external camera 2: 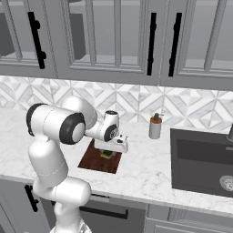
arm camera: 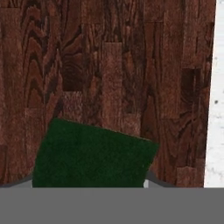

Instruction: Pick up the sponge from the counter and clean the cutting board by briefly scrubbing or pressing down on the cutting board. Once finished, release the sponge.

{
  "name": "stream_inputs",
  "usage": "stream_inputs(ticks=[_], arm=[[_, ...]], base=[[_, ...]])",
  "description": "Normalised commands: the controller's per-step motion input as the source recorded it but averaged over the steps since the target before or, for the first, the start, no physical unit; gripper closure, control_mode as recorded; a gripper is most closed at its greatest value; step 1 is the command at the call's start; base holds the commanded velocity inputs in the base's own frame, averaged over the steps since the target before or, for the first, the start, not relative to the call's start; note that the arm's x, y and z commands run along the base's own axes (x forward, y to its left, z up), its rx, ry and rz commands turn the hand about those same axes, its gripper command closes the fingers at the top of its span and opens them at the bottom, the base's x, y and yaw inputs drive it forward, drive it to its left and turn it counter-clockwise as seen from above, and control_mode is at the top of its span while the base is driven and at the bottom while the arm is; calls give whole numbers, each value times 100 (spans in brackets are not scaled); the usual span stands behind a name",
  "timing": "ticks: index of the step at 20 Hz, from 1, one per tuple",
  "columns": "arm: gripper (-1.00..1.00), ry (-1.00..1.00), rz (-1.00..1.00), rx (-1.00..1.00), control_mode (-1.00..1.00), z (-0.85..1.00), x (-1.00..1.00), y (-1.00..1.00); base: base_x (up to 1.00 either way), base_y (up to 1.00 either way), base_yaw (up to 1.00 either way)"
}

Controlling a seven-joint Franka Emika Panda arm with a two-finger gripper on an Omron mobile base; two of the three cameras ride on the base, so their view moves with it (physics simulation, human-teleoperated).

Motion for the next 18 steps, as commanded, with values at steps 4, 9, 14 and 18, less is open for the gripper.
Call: stream_inputs(ticks=[4, 9, 14, 18], arm=[[100, -1, 0, 0, -100, -38, -10, 0], [100, -3, 2, 0, -100, 7, -4, 37], [100, 0, 6, 0, -100, 14, 0, 62], [100, 0, 9, 0, -100, 0, 0, 55]], base=[[0, 0, 0], [0, 0, 0], [0, 0, 0], [0, 0, 0]])
